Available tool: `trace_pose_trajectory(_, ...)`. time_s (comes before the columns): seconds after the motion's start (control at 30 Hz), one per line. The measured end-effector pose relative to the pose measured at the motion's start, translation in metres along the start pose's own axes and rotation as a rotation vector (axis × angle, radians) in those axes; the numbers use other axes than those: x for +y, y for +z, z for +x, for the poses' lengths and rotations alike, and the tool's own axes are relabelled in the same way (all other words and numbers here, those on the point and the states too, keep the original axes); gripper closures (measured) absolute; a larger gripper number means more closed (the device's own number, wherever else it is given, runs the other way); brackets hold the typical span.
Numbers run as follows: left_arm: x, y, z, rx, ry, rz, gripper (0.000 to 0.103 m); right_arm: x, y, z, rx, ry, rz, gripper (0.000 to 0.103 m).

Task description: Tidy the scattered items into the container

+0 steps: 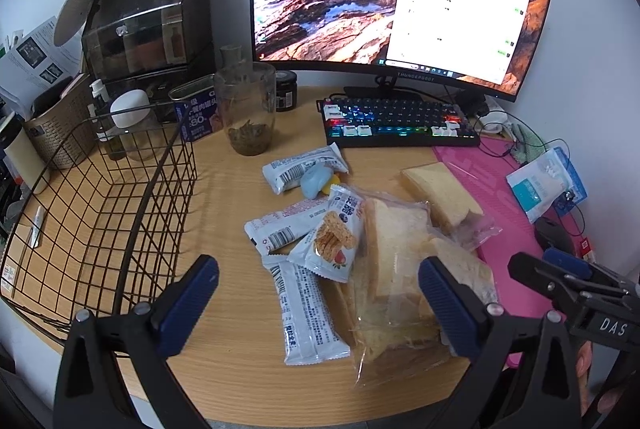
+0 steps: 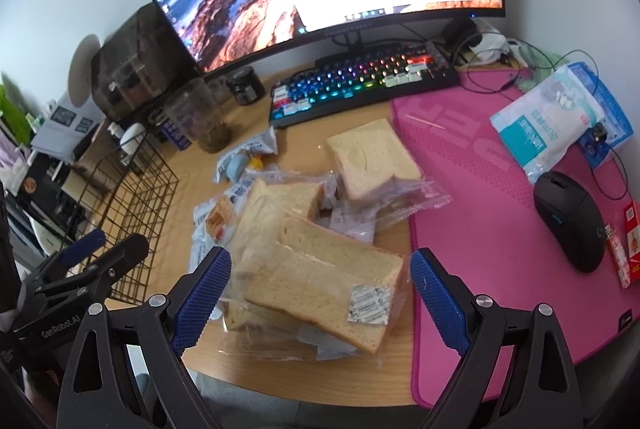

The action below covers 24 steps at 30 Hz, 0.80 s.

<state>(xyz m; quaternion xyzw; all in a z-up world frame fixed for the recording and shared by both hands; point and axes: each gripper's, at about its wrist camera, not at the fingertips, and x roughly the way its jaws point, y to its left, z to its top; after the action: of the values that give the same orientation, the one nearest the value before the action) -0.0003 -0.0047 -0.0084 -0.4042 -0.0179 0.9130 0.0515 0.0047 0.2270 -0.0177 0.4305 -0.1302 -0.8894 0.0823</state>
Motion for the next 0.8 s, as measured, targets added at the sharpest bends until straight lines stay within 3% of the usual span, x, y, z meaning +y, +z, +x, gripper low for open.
trace_pose_trajectory(0.8, -0.0023, 0.0005, 0.0001, 0.000, 0.036, 0.040, 0.003, -0.0012, 0.0012, 0.0011, -0.005, -0.014, -0.014, 0.010)
